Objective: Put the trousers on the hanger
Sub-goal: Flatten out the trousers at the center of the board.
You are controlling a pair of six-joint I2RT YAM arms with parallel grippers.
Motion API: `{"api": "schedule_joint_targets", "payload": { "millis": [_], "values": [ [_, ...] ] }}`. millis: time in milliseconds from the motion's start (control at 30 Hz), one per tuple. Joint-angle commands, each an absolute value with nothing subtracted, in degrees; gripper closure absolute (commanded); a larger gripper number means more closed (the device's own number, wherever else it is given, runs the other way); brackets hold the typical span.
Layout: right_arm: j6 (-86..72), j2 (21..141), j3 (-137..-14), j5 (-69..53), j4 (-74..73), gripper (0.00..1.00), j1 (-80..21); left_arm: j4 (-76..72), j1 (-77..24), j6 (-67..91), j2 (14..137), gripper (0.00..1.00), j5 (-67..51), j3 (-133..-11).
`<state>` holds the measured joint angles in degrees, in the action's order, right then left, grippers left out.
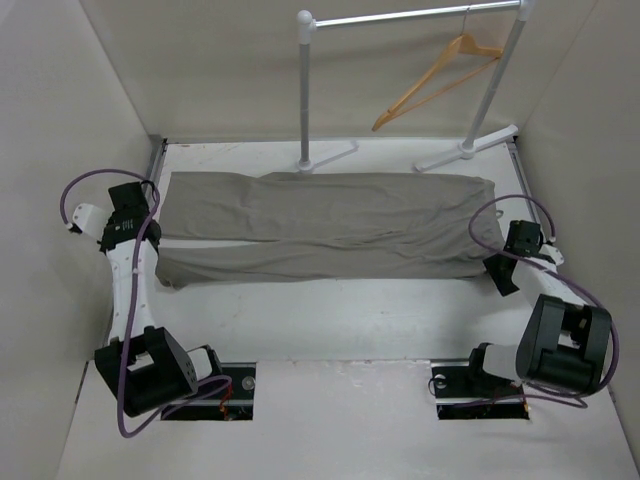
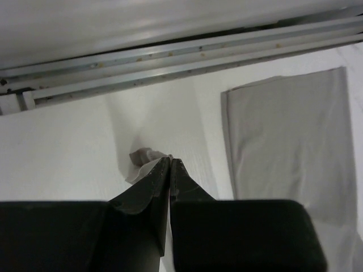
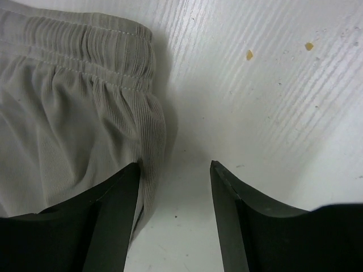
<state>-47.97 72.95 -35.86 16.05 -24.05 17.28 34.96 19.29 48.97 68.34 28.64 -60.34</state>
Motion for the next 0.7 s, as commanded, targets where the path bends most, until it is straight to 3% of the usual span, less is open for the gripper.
{"api": "schedule_joint_targets", "payload": {
  "millis": [0,67,167,233,467,667],
  "values": [
    [-49.6,75.6,-38.1,16.5,-18.4,0.42,17.0,34.8,20.0,49.4,67.7,1.0,27.7,-60.6],
    [-50.0,77.7,-38.8,15.7,-16.7,0.46,17.1,35.1,19.7,49.3,67.5,1.0,27.6,-60.4],
    [-50.2,80.1,-40.5,14.6,-16.9,0.83,17.2,36.2,19.9,49.6,67.3,1.0,26.0,-59.6],
    [-51.4,76.1,-39.3,15.6,-18.5,0.93,17.1,38.2,20.4,49.7,67.0,1.0,25.4,-60.6],
    [-53.5,61.3,-35.6,18.8,-25.7,0.99,21.2,49.3,20.4,47.2,67.8,1.0,29.5,-72.6],
    [-55.7,61.8,-37.2,17.4,-27.0,1.0,24.8,54.6,18.5,42.0,70.3,1.0,35.2,-83.3]
  ]
}}
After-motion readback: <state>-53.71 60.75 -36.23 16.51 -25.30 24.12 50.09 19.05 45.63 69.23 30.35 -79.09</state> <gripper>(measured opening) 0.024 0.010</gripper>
